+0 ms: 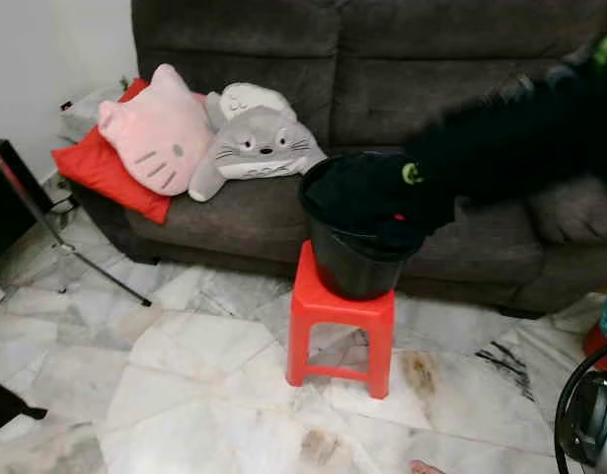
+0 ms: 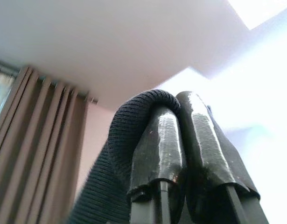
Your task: Hang hanger
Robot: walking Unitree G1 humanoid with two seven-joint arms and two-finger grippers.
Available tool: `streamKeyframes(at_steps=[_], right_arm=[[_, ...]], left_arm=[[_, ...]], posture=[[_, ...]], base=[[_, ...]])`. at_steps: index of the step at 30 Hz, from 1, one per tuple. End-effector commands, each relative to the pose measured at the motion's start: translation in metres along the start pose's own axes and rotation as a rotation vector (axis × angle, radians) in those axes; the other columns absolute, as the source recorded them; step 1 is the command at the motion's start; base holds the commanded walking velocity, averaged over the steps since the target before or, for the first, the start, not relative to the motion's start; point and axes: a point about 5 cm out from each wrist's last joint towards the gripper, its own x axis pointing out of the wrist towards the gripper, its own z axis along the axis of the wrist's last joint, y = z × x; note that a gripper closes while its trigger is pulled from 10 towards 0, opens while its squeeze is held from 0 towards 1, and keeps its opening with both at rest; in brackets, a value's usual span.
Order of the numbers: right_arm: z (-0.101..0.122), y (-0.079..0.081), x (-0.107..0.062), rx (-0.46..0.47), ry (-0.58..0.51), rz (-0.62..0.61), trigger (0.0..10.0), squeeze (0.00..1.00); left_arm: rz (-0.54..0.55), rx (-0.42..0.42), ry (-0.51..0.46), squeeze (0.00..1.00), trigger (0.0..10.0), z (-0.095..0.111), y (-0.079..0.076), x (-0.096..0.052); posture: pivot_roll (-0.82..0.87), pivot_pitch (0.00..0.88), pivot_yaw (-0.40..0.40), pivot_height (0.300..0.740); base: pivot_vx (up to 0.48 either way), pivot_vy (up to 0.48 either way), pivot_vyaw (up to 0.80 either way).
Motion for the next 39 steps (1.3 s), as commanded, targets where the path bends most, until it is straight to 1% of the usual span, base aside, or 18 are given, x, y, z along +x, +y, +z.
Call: streamKeyframes(at_steps=[1, 7, 10, 11, 12, 15, 16, 18, 19, 20, 21, 24, 29, 30, 31, 32, 36, 39], right_arm=[[0.010, 0.004, 0.001, 0.021, -0.043, 0.017, 0.0, 0.00], [0.003, 0.019, -0.011, 0.100, 0.017, 0.083, 0.0, 0.00], [0.000, 0.046, -0.036, 0.166, 0.092, 0.246, 0.0, 0.00], [-0.009, 0.058, -0.055, 0.187, 0.169, 0.323, 0.0, 0.00], [-0.009, 0.058, -0.055, 0.187, 0.169, 0.323, 0.0, 0.00], [-0.035, 0.079, -0.107, 0.295, 0.432, 0.450, 0.0, 0.00], [-0.047, 0.085, -0.136, 0.299, 0.537, 0.511, 0.0, 0.00], [-0.065, 0.088, -0.176, 0.281, 0.654, 0.586, 0.0, 0.00], [-0.065, 0.088, -0.176, 0.281, 0.654, 0.586, 0.0, 0.00], [-0.081, 0.087, -0.210, 0.250, 0.765, 0.619, 0.0, 0.00], [-0.088, 0.086, -0.224, 0.241, 0.816, 0.627, 0.0, 0.00], [-0.101, 0.084, -0.254, 0.196, 0.916, 0.663, 0.0, 0.00], [-0.113, 0.087, -0.296, 0.229, 1.074, 0.715, 0.0, 0.00], [-0.114, 0.089, -0.304, 0.232, 1.100, 0.728, 6.0, 0.00], [-0.114, 0.090, -0.309, 0.233, 1.116, 0.736, 6.0, 0.00], [-0.114, 0.092, -0.318, 0.236, 1.125, 0.768, 10.0, 0.00], [-0.119, 0.091, -0.347, 0.215, 1.199, 0.807, 10.0, 0.00], [-0.123, 0.088, -0.359, 0.213, 1.240, 0.806, 10.0, 0.00]], left_arm=[[0.000, 0.005, 0.022, 0.00, 10.0, -0.004, 0.003, -0.001], [0.002, 0.002, 0.021, 0.00, 10.0, -0.004, 0.004, -0.001], [0.001, 0.005, 0.023, 0.00, 10.0, -0.005, 0.004, -0.001], [-0.004, 0.004, 0.026, 0.00, 10.0, -0.005, 0.003, -0.001], [-0.004, 0.004, 0.026, 0.00, 10.0, -0.005, 0.003, -0.001], [-0.011, 0.009, 0.032, 0.00, 10.0, -0.006, 0.003, -0.001], [-0.010, 0.009, 0.032, 0.00, 10.0, -0.007, 0.003, -0.002], [-0.007, 0.008, 0.032, 0.00, 10.0, -0.007, 0.003, -0.002], [-0.007, 0.008, 0.032, 0.00, 10.0, -0.007, 0.003, -0.002], [-0.005, 0.008, 0.031, 0.00, 10.0, -0.006, 0.003, -0.002], [-0.004, 0.008, 0.030, 0.00, 10.0, -0.006, 0.003, -0.001], [-0.002, 0.007, 0.027, 0.00, 10.0, -0.006, 0.003, -0.001], [-0.003, 0.003, 0.024, 0.00, 10.0, -0.006, 0.002, -0.001], [-0.004, 0.002, 0.024, 0.00, 10.0, -0.006, 0.001, -0.001], [-0.005, 0.002, 0.025, 0.00, 10.0, -0.006, 0.001, -0.001], [-0.006, 0.001, 0.025, 0.00, 10.0, -0.006, 0.001, -0.001], [-0.004, -0.003, 0.028, 0.00, 10.0, -0.007, 0.001, -0.002], [-0.004, -0.003, 0.028, 0.00, 10.0, -0.008, 0.001, -0.002]], posture=[[-0.13, 0.000, 0.065, 0.740], [-0.13, 0.000, 0.064, 0.740], [-0.13, 0.000, 0.063, 0.740], [-0.13, 0.000, 0.062, 0.740], [-0.13, 0.000, 0.062, 0.740], [-0.13, 0.000, 0.060, 0.740], [-0.13, 0.000, 0.060, 0.740], [-0.12, 0.000, 0.059, 0.740], [-0.12, 0.000, 0.059, 0.740], [-0.12, 0.000, 0.059, 0.740], [-0.12, 0.000, 0.058, 0.740], [-0.11, 0.000, 0.055, 0.740], [-0.11, 0.000, 0.052, 0.740], [-0.11, 0.000, 0.051, 0.740], [-0.11, 0.000, 0.049, 0.740], [-0.11, 0.000, 0.046, 0.740], [-0.11, 0.000, 0.041, 0.740], [-0.11, 0.000, 0.039, 0.740]], base=[[0.000, 0.000, 0.00], [0.000, 0.000, 0.00], [0.000, 0.000, 0.00], [0.000, 0.000, 0.00], [0.000, 0.000, 0.00], [0.000, 0.000, 0.00], [0.000, 0.000, 0.00], [0.000, 0.000, 0.00], [0.000, 0.000, 0.00], [0.000, 0.000, 0.00], [0.000, 0.000, 0.00], [0.000, 0.000, 0.00], [0.000, 0.000, 0.00], [0.000, 0.000, 0.00], [0.000, 0.000, 0.00], [0.000, 0.000, 0.00], [0.000, 0.000, 0.00], [0.000, 0.000, 0.00]])
